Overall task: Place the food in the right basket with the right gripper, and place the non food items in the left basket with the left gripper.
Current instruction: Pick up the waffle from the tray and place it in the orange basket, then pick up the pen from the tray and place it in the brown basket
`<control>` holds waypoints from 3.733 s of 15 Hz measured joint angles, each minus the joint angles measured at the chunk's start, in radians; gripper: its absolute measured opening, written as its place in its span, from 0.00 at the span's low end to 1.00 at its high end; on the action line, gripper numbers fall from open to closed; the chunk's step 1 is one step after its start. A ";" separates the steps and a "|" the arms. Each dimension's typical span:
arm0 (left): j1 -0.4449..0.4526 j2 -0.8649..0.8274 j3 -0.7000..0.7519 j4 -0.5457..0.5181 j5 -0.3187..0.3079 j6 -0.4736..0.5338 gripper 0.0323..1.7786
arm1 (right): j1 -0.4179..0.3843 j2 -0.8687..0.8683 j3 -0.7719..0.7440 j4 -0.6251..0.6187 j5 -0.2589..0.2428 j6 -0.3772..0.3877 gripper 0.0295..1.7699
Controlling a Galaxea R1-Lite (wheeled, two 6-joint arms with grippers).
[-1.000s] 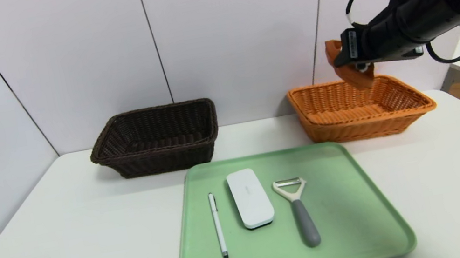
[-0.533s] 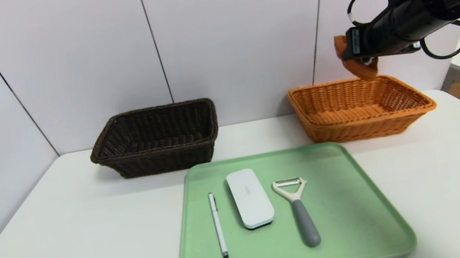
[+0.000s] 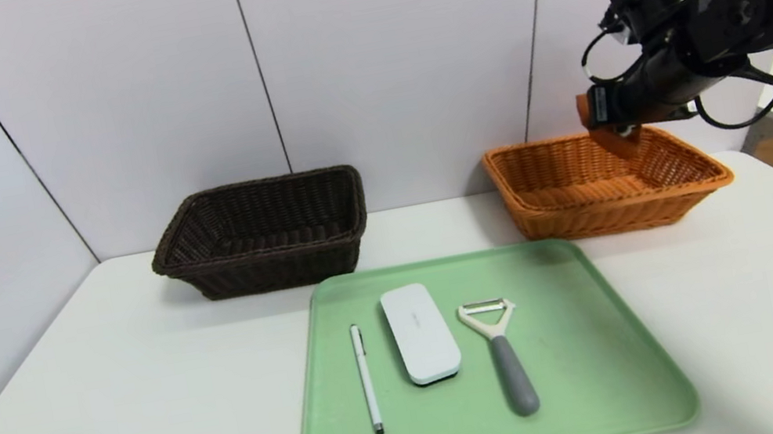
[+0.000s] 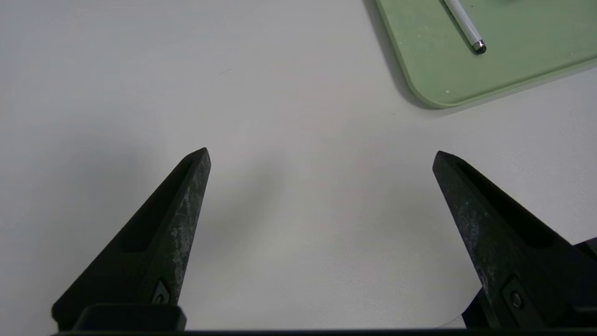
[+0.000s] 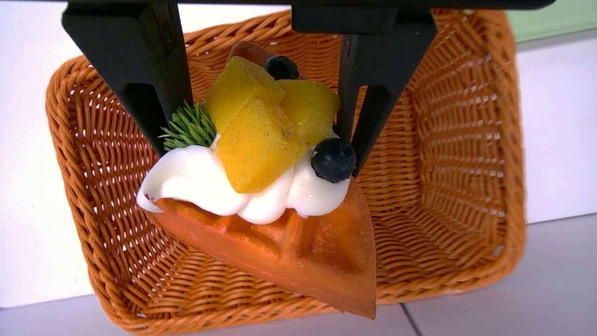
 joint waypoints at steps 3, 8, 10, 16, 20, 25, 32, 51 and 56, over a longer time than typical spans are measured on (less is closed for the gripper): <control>0.000 0.012 0.000 -0.008 0.000 0.000 0.95 | -0.024 0.039 0.000 0.001 0.000 -0.001 0.48; -0.001 0.031 -0.001 -0.011 0.000 0.000 0.95 | -0.038 0.087 0.005 0.004 0.000 0.004 0.48; -0.001 0.038 -0.001 -0.011 0.000 0.001 0.95 | -0.037 0.104 0.005 0.003 -0.001 0.004 0.48; -0.001 0.047 -0.002 -0.011 0.000 0.000 0.95 | -0.037 0.137 0.006 0.004 -0.004 0.000 0.56; -0.001 0.047 -0.003 -0.011 0.000 0.000 0.95 | -0.037 0.136 0.007 0.006 -0.003 0.004 0.73; 0.000 0.047 -0.003 -0.011 0.000 0.001 0.95 | -0.029 0.106 0.017 0.011 0.001 0.006 0.84; -0.001 0.045 -0.003 -0.011 0.000 0.006 0.95 | 0.002 -0.016 0.084 0.012 0.006 0.003 0.92; -0.001 0.033 0.007 -0.013 -0.002 0.014 0.95 | 0.249 -0.743 0.810 0.005 0.024 0.075 0.96; -0.001 0.023 0.010 -0.013 -0.003 0.012 0.95 | 0.255 -0.861 0.964 -0.001 0.024 0.116 0.96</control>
